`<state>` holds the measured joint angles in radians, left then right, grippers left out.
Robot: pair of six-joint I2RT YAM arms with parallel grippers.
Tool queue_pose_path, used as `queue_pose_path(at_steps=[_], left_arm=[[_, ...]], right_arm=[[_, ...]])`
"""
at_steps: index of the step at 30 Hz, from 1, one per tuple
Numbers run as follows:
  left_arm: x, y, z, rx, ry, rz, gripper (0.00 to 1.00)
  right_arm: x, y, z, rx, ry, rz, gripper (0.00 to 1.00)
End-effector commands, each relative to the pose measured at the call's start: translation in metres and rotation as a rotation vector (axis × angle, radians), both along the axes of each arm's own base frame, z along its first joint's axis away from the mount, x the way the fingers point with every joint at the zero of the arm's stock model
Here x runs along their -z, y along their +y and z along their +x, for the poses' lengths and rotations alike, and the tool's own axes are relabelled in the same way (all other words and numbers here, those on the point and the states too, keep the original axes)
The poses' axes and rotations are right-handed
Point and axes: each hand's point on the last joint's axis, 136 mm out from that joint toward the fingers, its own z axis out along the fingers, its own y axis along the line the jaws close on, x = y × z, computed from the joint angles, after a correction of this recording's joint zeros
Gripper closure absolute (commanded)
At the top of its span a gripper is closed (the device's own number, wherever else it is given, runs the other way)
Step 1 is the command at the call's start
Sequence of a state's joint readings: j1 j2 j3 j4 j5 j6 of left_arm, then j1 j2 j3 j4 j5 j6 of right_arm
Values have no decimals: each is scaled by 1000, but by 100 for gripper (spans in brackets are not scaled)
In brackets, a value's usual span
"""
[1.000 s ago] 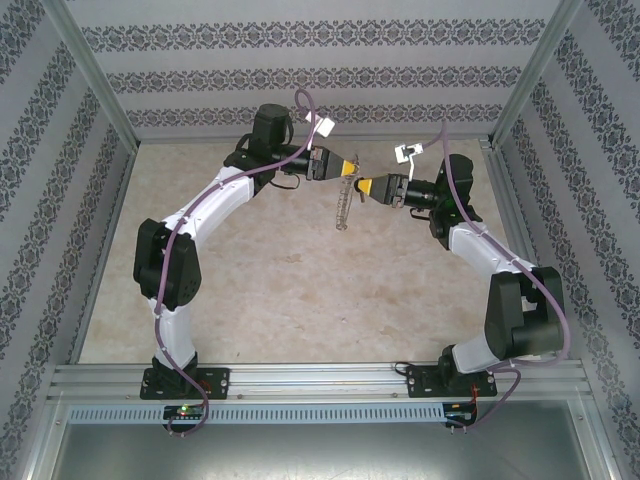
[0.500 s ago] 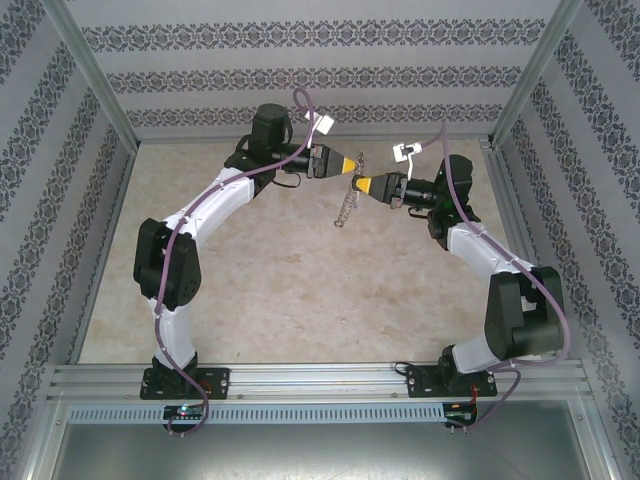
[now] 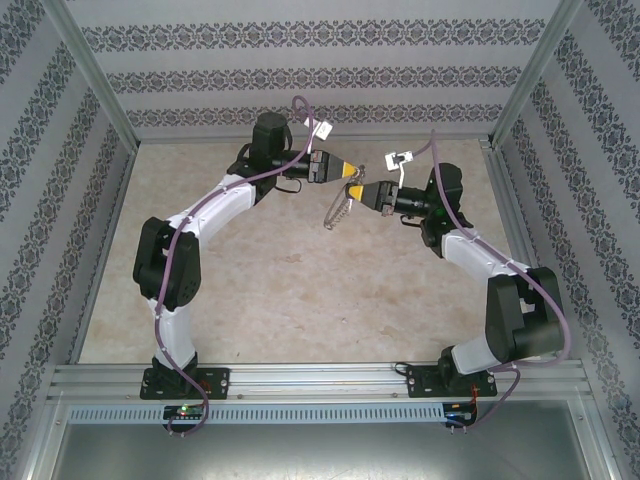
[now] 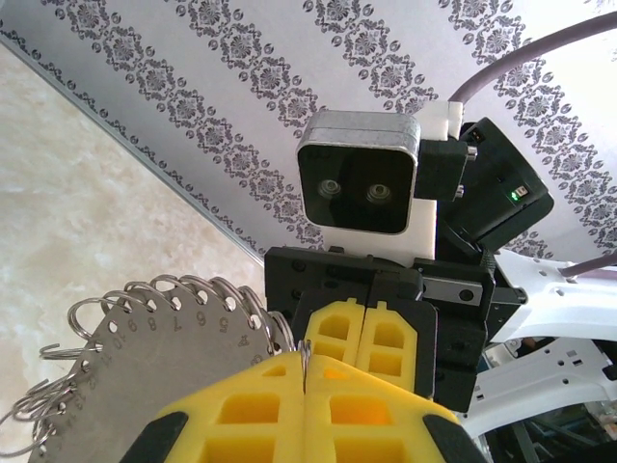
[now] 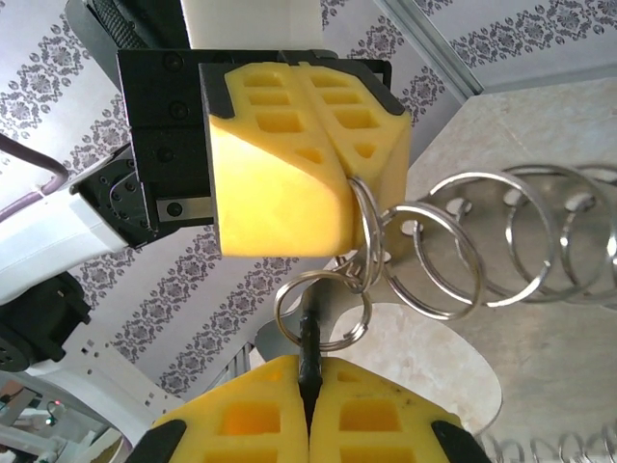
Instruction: Put the keys on the keyring
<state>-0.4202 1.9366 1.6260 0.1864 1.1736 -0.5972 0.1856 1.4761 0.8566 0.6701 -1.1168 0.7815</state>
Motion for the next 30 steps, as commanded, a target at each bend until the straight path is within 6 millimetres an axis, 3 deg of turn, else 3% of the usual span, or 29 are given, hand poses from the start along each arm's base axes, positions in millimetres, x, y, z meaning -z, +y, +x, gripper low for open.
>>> queue_pose_path(at_steps=[1,6,15,17,19,21,27,30], left_arm=[[-50,2,-10,-30,-142,-86,100],[-50,4,-8,-59,-149,-92,100],[-50,4,-6,-68,-143,-111,100],[-50,4,-6,-70,-141,-111,100],[-48,4,-6,-75,-138,-111,100],[-49,5,-6,-78,-139,-115,100],[-51,5,-8,-69,-143,-125,100],[-52,5,-9,-65,-147,-128,100]], right_arm=[[1,11,-3,-30,-25,-2,100],[-2,34,-12,-136,-24,-3,100],[8,39,-12,-137,6,-11,100],[7,36,-9,-120,9,-9,86],[4,30,-9,-98,7,-6,68],[1,21,-10,-74,2,-2,60],[-23,-25,-21,72,-58,12,55],[-37,-44,-17,178,-95,15,55]])
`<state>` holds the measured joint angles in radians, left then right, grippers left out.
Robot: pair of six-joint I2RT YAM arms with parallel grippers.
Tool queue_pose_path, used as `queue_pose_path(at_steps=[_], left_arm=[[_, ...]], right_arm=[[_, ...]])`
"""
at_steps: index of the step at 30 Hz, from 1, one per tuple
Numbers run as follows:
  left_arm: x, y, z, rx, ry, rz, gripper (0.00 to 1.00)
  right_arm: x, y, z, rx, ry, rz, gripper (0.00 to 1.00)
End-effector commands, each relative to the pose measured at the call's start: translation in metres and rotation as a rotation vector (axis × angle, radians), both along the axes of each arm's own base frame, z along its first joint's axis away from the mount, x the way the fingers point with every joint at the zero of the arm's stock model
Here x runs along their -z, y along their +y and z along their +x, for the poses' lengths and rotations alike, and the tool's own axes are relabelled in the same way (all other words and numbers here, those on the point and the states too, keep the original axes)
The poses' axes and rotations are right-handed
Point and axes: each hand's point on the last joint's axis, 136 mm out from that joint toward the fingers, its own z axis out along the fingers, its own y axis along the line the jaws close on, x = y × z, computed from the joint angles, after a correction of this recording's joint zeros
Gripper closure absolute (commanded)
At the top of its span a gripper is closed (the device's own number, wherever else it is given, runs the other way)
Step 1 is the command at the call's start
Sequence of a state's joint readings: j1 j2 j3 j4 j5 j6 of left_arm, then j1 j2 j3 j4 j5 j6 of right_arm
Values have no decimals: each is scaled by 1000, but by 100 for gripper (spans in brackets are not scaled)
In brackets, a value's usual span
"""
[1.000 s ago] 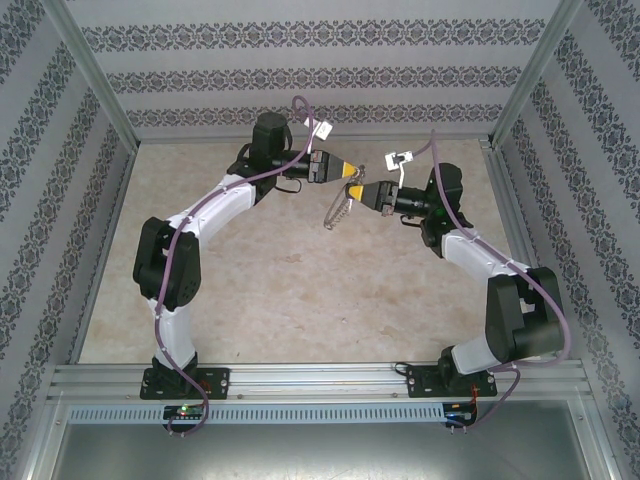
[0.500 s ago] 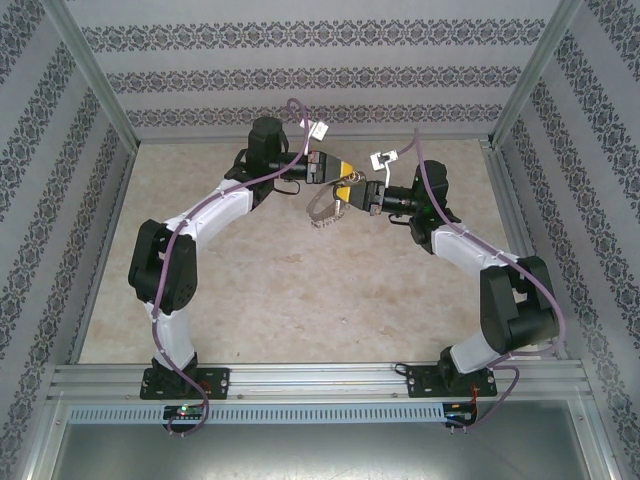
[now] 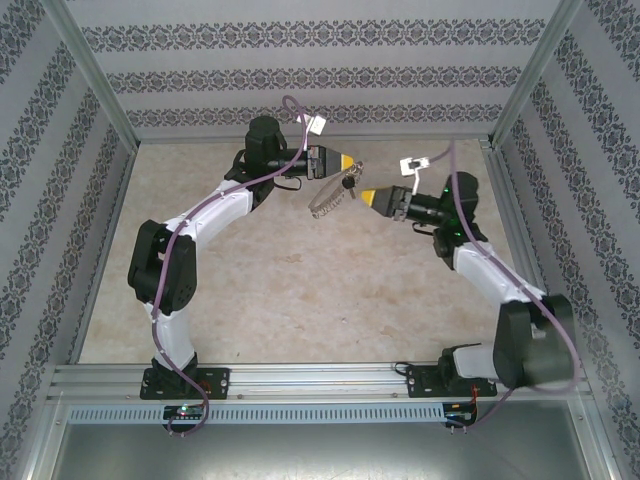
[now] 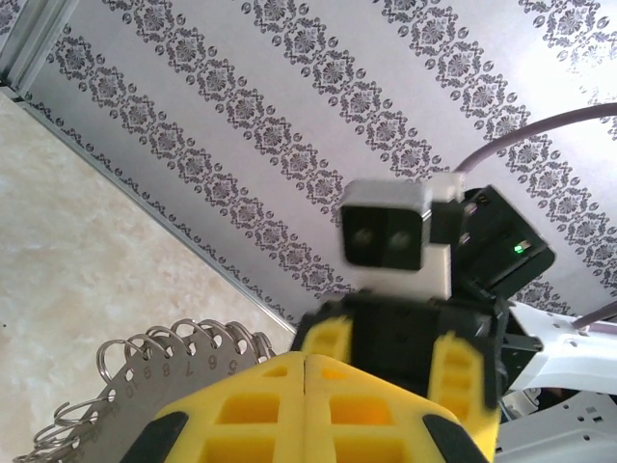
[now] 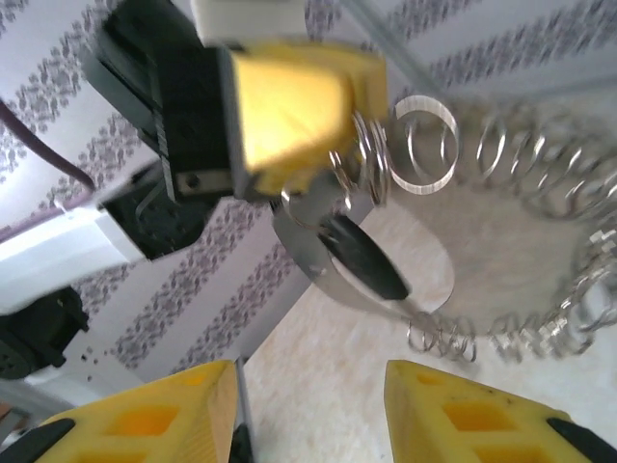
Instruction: Put the keys on the keyring
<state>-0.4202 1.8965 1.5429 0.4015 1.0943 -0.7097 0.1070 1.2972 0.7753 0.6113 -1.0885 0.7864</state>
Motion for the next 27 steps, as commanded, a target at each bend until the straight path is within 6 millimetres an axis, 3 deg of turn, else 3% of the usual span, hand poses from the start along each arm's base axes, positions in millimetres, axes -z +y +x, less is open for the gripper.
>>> queue_pose_path(at_steps=[1,9,18,27], left_arm=[[-35,1,-16,16,-104,-54,100],[-44,3,-12,-27,-94,-96,100],[-46,17,10,-201,30,-203,100],[-49,20,18,-215,140,-322,100]], right_arm=[[-20,-16,5,120,-65,11,53],[-45,-27,39,320,-77,170,58],[-50,3,39,291,-27,267,61],[-52,8,52,297,-10,297,61]])
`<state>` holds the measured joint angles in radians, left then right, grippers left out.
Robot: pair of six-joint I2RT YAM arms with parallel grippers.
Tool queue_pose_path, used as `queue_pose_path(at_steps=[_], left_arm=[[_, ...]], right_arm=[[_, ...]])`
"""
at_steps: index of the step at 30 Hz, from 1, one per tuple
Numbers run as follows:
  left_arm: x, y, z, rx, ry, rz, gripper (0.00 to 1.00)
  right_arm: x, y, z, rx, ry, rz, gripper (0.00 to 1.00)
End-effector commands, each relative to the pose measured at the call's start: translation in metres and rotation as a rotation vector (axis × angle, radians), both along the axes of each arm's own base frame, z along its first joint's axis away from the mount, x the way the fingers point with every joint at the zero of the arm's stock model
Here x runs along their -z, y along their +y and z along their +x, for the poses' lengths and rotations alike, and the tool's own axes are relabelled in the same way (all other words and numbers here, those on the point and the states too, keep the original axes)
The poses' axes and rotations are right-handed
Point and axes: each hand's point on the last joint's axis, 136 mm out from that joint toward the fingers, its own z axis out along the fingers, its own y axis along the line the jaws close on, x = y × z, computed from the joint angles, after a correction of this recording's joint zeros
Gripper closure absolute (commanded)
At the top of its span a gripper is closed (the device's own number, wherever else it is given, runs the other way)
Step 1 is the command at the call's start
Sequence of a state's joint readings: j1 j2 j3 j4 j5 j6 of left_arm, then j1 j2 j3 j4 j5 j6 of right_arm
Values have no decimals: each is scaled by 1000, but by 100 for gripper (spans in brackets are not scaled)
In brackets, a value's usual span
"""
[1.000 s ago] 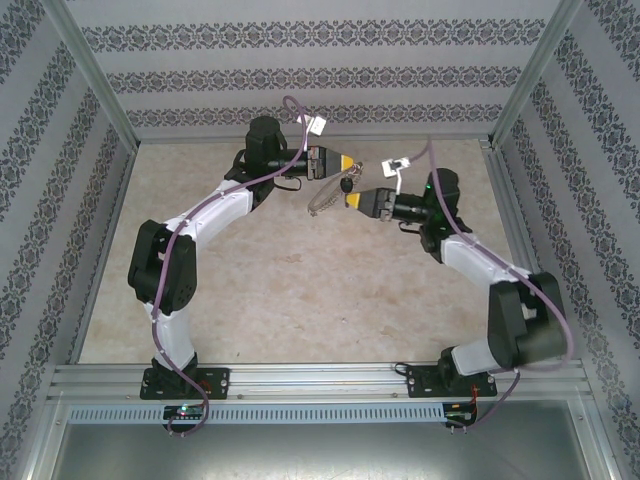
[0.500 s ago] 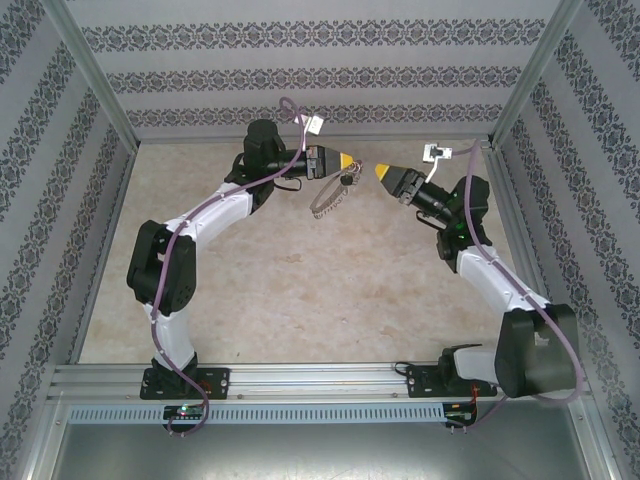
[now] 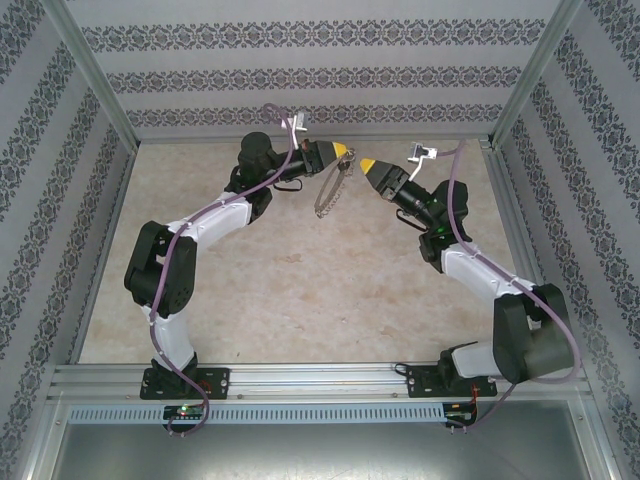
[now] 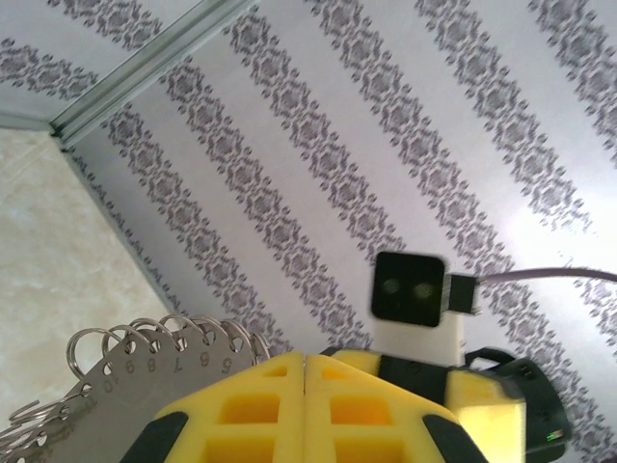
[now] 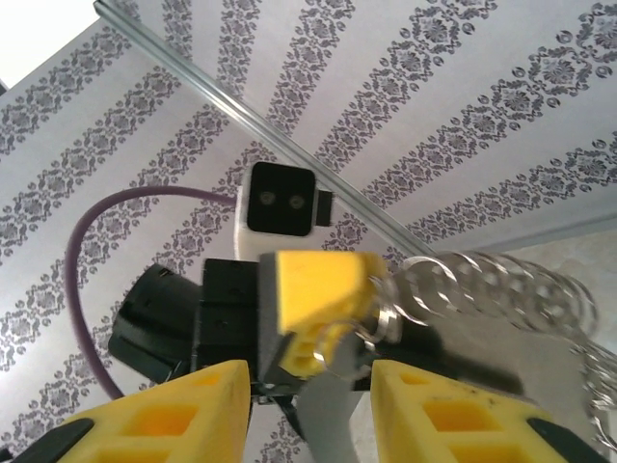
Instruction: Put the keys on the keyring
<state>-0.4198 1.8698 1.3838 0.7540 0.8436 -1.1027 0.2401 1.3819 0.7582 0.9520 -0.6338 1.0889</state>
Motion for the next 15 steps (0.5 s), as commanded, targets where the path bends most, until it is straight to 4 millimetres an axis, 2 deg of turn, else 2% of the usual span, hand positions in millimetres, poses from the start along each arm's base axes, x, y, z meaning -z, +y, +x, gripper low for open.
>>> queue_pose_path(at_steps=[1,15], left_arm=[[-37,3,-9,-6,-58,-119,100],[-33,4,-8,-16,-31,-130,100]], right_arm=[[-20,-1,6,19,-56,42,61],[-46,3,15,12,-112,68,64]])
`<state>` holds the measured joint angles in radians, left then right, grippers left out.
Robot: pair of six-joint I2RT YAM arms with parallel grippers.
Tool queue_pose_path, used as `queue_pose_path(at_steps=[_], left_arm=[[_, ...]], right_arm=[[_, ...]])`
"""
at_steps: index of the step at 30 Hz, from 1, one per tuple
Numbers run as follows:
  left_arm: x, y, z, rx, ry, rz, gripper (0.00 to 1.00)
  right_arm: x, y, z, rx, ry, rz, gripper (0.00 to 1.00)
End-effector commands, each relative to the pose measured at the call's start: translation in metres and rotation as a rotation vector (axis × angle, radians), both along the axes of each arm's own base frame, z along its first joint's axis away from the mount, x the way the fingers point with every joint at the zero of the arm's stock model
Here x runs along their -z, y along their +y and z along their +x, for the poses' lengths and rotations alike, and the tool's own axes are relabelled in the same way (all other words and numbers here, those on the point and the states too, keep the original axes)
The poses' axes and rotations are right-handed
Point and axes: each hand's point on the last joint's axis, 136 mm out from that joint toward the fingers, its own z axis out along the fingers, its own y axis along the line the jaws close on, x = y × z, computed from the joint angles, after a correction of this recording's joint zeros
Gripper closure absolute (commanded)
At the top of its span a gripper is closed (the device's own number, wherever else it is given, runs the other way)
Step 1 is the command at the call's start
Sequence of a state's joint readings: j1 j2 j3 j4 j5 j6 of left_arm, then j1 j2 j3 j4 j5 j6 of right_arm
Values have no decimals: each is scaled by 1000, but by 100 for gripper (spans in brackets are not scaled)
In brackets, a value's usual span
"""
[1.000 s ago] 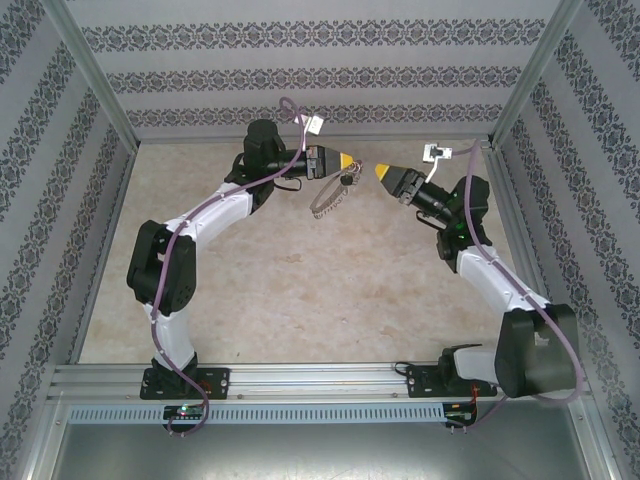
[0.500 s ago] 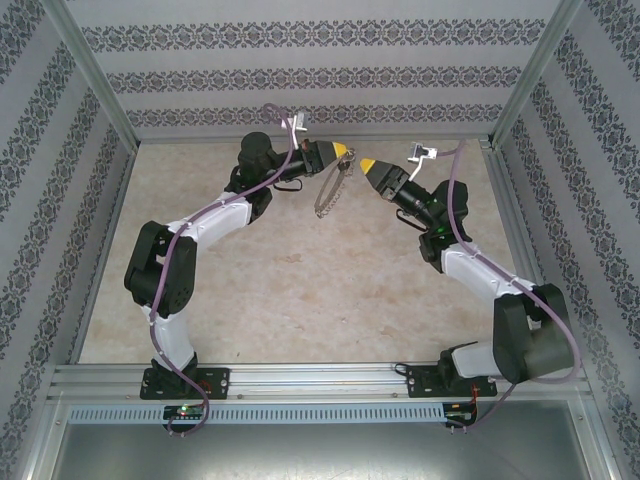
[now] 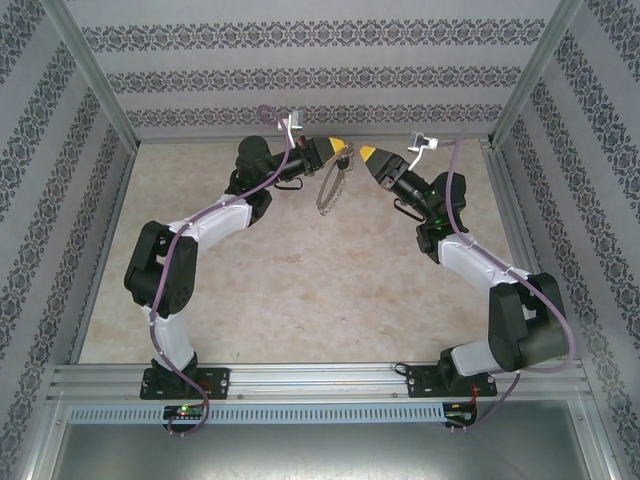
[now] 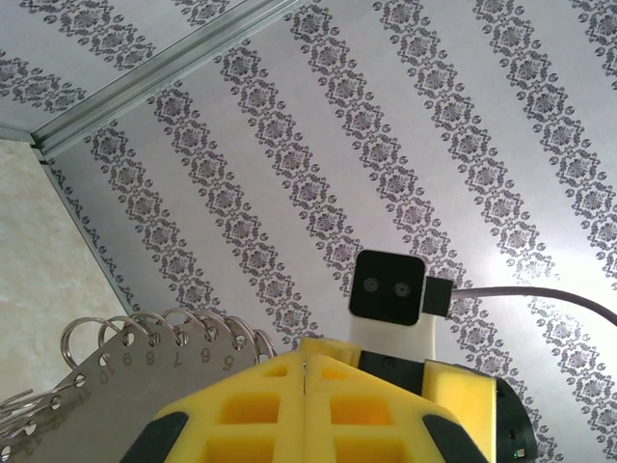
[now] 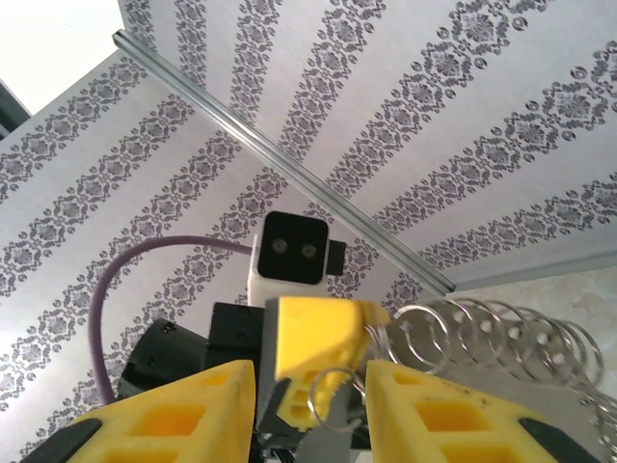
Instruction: Put the keys on the keyring
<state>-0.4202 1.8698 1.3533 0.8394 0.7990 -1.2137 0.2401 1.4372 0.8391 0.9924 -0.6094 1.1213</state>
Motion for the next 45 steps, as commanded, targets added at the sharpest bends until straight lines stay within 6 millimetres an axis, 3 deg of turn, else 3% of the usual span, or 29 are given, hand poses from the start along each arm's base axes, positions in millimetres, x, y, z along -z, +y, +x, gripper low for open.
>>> queue_pose_path(at_steps=[1,6,20,45], left_arm=[[-29,-1,-11,6,-88,-58,100],[-30,-2,-11,13,-90,-59,100],[-29,-4,-10,17,-91,-63,100],[-30,-5,-11,11,-112,-51,100]], right_arm=[[-24,4,0,-6,-73,26,64],[-22,10,5,-20,-68,30,60],[-23,22,2,-67,-79,27,62],[0,35,-3,-113,-21,14,67]])
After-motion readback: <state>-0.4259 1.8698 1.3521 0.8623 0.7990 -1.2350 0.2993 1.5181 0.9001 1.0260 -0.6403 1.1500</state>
